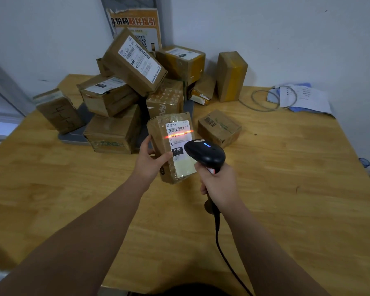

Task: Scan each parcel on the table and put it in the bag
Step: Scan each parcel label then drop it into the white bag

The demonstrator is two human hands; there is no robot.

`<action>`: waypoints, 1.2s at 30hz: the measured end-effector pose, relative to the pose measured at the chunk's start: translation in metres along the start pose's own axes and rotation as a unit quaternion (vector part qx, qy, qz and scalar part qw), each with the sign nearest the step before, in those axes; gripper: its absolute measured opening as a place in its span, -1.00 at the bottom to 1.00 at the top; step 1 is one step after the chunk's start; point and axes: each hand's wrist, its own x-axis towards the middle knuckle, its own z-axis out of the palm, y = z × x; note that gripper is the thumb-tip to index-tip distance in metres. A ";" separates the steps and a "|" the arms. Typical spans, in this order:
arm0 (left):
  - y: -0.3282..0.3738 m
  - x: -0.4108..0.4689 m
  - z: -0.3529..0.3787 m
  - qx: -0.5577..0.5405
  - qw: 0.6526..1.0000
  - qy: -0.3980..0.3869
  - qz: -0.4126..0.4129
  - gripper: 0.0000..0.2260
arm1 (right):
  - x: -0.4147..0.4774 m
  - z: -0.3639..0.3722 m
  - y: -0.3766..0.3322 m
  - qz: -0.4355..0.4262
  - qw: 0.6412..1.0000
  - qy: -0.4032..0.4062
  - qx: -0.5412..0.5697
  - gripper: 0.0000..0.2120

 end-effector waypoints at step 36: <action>-0.312 -0.339 -0.387 0.047 0.810 0.421 -0.405 -0.11 | -0.261 0.406 0.065 0.013 0.799 -0.527 -0.290 -0.88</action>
